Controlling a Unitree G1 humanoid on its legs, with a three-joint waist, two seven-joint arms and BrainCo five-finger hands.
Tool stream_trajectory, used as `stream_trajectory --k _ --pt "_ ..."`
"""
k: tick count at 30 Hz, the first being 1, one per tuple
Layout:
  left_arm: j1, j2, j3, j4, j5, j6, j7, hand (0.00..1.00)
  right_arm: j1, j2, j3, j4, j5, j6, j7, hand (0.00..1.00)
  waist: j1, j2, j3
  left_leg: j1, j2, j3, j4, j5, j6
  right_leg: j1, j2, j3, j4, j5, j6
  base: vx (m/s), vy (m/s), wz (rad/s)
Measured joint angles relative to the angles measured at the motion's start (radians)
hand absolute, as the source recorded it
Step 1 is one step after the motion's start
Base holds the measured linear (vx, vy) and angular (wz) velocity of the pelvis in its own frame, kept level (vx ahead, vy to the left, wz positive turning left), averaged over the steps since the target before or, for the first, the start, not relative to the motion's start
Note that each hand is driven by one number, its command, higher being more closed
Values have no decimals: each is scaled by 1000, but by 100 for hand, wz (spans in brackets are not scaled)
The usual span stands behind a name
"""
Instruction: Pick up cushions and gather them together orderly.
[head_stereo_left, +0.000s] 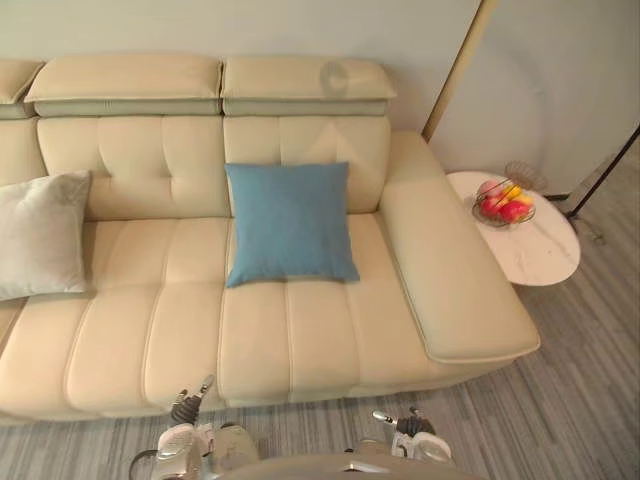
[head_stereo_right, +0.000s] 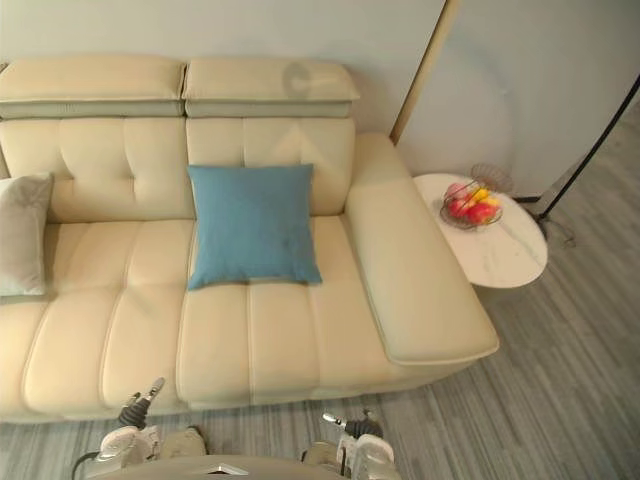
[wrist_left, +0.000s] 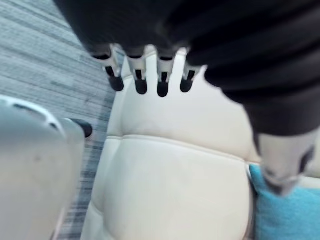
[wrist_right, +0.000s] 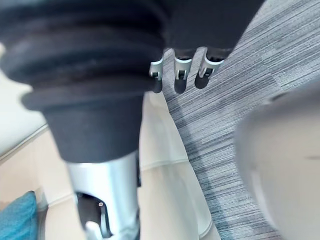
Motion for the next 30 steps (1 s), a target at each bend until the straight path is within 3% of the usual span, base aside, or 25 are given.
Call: stream_trajectory --k 2,5,6,8,9,10,11,12,13,14,15,16,18,20,22,25,29,30 --pt "-7 -26 -22 1 -7 0 8 0 -34 -25 5 -9 0 -1 -11 0 -3 42 25 -12 13 -5 -51 56 -15 10 26 -18 -80 25 -49 -279 -132 1" --pt "-14 -28 -47 -2 -6 -2 15 0 -25 -27 15 -9 0 0 -18 0 -9 56 36 -6 24 -6 -85 103 -35 12 34 -46 -88 40 -61 -279 -33 23" --pt "-10 -28 -50 -2 -6 -1 26 0 -28 -16 29 -10 0 1 -20 0 -6 56 40 6 20 -5 -139 104 -42 9 26 -63 -100 38 -99 -302 0 20" --pt "-15 -24 -48 -9 -6 -1 26 0 -19 -4 25 -12 0 1 -21 0 -13 38 44 8 3 16 -149 41 -49 14 0 -76 -124 48 -119 -251 31 20" --pt "-16 -17 -42 -27 -6 -1 26 0 -9 6 24 -11 0 1 -23 0 -10 4 57 -11 -14 25 -44 10 -4 12 -39 -80 -137 65 -130 -193 87 0" --pt "-15 -18 -35 -28 -5 -1 26 0 3 1 22 -10 0 1 -24 0 -11 -2 57 -28 -29 19 186 -35 24 11 -73 -79 -151 100 -111 -197 107 -14" --pt "-11 -20 -35 -28 -5 -1 26 0 9 0 18 -10 0 1 -25 0 -13 3 54 -22 -30 19 259 -78 23 12 -77 -76 -157 110 -106 -217 184 -23" --pt "-5 -26 -33 -25 -4 -1 25 0 22 -1 -4 -9 0 1 -31 0 -23 19 47 5 -28 10 337 -183 10 14 -73 -71 -180 125 -94 -184 243 -20" --pt "-3 -42 -27 -13 -4 0 25 0 37 -9 -26 -12 -1 1 -34 0 -33 61 27 49 -21 -15 257 -290 -2 5 -46 -65 -203 146 -73 -177 267 -20" --pt "-8 -38 -27 0 -4 0 25 0 29 -6 -42 0 -1 3 -34 0 -33 46 28 54 -39 -2 245 -294 2 4 -54 -49 -211 161 -61 -141 247 -27" --pt "-3 -20 -24 13 -3 6 24 0 40 19 -65 5 -1 14 -34 0 -40 20 17 72 -72 23 156 -274 -6 8 -68 -38 -246 185 -55 -74 191 -14" --pt "-2 -5 -24 16 -3 8 24 0 57 38 -91 9 -1 15 -35 0 -45 -6 2 116 -109 24 57 -220 9 35 -71 -39 -291 190 -50 -23 156 -6" --pt "-2 5 -27 25 0 9 24 0 61 41 -109 42 0 17 -35 0 -50 -21 -6 136 -146 23 -9 -173 27 86 -62 -39 -350 205 -55 22 108 12" --pt "-2 10 -36 61 17 10 21 0 43 28 -137 75 0 19 -38 0 -57 -9 -8 154 -183 19 -55 -137 49 125 -63 -25 -423 247 -50 15 93 9" --pt "4 20 -36 84 17 12 16 0 38 25 -164 79 0 19 -38 0 -59 1 -6 189 -198 18 -92 -107 63 151 -66 -26 -438 252 -44 41 48 5" --pt "21 27 -37 100 17 16 13 0 29 15 -172 101 0 19 -38 0 -60 13 -10 226 -202 5 -123 -91 60 179 -57 -28 -447 252 -43 56 -10 6" --pt "21 41 -40 125 17 18 -5 0 9 -5 -171 139 0 21 -37 0 -61 10 -9 251 -196 -5 -143 -81 55 203 -44 -30 -464 252 -44 11 -49 5" --pt "37 100 -47 161 39 18 -16 0 -1 -28 -160 162 0 21 -37 0 -79 -17 -17 293 -202 -12 -208 -45 54 229 -38 -28 -506 265 -54 0 0 0"
